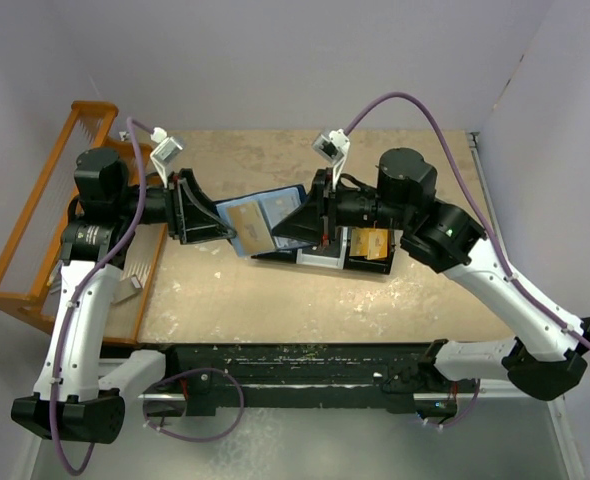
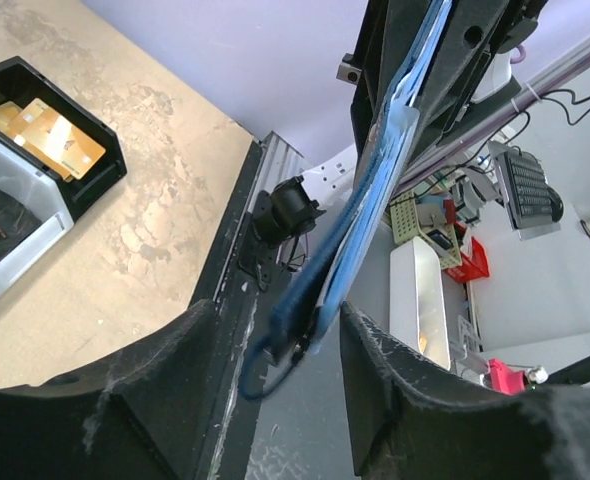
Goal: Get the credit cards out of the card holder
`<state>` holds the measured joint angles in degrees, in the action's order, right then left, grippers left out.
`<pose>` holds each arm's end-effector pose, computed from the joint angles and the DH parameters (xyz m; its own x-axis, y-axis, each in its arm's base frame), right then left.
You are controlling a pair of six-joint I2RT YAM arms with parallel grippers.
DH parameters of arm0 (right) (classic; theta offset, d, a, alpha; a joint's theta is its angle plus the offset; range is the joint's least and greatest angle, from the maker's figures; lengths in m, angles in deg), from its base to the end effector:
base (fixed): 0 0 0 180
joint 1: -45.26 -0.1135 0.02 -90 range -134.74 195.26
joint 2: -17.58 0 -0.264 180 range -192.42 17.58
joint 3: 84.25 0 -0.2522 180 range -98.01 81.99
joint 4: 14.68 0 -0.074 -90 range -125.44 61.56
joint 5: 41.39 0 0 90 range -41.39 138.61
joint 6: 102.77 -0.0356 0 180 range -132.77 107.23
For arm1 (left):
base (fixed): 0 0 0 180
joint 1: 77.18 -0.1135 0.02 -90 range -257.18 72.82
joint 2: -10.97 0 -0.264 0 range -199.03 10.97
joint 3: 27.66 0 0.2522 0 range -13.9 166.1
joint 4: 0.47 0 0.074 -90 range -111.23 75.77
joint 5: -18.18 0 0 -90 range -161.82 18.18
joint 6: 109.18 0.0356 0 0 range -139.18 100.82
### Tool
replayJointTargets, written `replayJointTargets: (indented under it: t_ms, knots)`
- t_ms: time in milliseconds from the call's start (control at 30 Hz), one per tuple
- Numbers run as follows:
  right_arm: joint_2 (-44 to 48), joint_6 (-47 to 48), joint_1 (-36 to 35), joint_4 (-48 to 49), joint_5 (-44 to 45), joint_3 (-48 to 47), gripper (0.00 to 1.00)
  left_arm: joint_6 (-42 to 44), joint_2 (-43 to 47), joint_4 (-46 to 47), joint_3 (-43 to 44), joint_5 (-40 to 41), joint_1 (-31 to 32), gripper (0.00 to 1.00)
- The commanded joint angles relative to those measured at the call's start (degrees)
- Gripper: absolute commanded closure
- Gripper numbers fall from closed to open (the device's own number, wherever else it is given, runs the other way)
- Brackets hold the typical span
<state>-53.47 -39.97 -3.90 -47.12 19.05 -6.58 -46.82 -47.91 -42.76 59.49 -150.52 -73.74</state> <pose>0.1533 0.2042 0.4920 -0.4600 0.0758 -0.8847 -0.8661 0.1810 0.4659 0.1818 -0.0459 0.4393 -0.6603 -0.0514 -0.7493 0.7395 0.1294 -0.6605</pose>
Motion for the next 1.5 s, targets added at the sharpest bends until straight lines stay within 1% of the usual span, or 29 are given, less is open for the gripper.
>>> replayJointTargets:
  t_ms: [0, 100, 167, 200, 233, 300, 367, 433, 500, 533, 600, 700, 800, 867, 1033, 1100, 1233, 1300, 1367, 1467]
  knots:
    - [3.3, -3.0, -0.6, 8.7, -5.8, 1.2, 1.0, -2.4, 0.6, 4.1, 0.0, -1.6, 0.0, 0.49]
    - [4.6, -6.2, -0.6, 13.0, -10.3, 3.4, 1.0, -2.5, 0.1, 4.0, 0.0, -2.6, 0.0, 0.57]
    - [5.1, -7.9, -0.6, 14.6, -14.4, 4.7, 1.0, -2.2, 0.0, 3.8, -0.1, -3.2, 0.0, 0.58]
    - [5.2, -7.9, -0.5, 14.5, -15.0, 4.9, 1.0, -2.1, 0.0, 3.7, -0.1, -3.6, 0.0, 0.58]
    - [5.1, -7.1, -0.5, 13.4, -14.7, 4.6, 1.0, -2.0, 0.1, 3.7, 0.1, -3.9, 0.0, 0.57]
    - [4.4, -5.1, -0.5, 10.9, -14.8, 3.6, 1.0, -1.6, 0.3, 3.5, 0.8, -4.9, 0.0, 0.5]
    - [3.3, -3.1, -0.4, 7.9, -15.0, 2.1, 1.0, 1.1, 0.4, 0.6, 2.7, -5.4, 0.0, 0.41]
    - [1.6, 0.2, -0.4, 1.9, -15.3, -0.4, 1.0, 6.8, 0.4, -5.2, 5.7, -5.8, 0.0, 0.35]
    - [-0.7, 4.1, -0.4, -4.1, -15.0, -3.5, 1.0, 16.2, -0.3, -14.5, 10.1, -5.0, 0.0, 0.31]
    - [-1.9, 5.7, -0.3, -6.8, -15.2, -5.1, 1.0, 22.0, -1.0, -20.8, 13.1, -3.1, 0.0, 0.3]
    - [-4.1, 8.4, -0.3, -10.8, -17.3, -7.3, 1.0, 32.6, -2.1, -29.1, 17.8, 2.0, 0.0, 0.3]
    - [-6.1, 11.8, -0.3, -15.1, -17.7, -9.3, 1.0, 38.7, -2.7, -33.7, 21.9, 9.5, 0.1, 0.27]
    - [-8.4, 14.7, -0.4, -19.5, -17.1, -11.4, 1.0, 43.6, -2.7, -34.5, 23.0, 14.2, 0.0, 0.22]
    - [-9.5, 16.3, -0.4, -21.8, -15.3, -12.6, 1.0, 44.3, -3.1, -34.4, 23.3, 14.8, 0.0, 0.2]
    - [-12.0, 18.8, -0.5, -24.5, -13.5, -14.7, 1.0, 44.2, -4.3, -34.9, 22.3, 9.7, 0.0, 0.18]
    - [-12.8, 19.3, -0.6, -25.1, -13.6, -15.4, 1.0, 43.3, -4.3, -34.1, 20.0, 7.0, 0.0, 0.17]
    - [-15.5, 19.7, -2.7, -24.2, -14.7, -16.7, 1.0, 38.8, -3.6, -28.2, 12.8, 3.3, 0.2, 0.18]
    - [-17.3, 20.0, -3.5, -24.2, -15.3, -17.8, 1.0, 37.3, -3.8, -26.5, 10.7, 1.0, 0.4, 0.18]
    - [-19.0, 20.4, -3.7, -24.1, -16.6, -18.5, 1.0, 37.7, -4.4, -27.7, 10.2, -1.1, 1.2, 0.19]
    - [-20.8, 20.8, -4.0, -23.9, -18.0, -19.7, 1.0, 41.5, -4.6, -32.4, 10.3, -1.7, 2.6, 0.19]
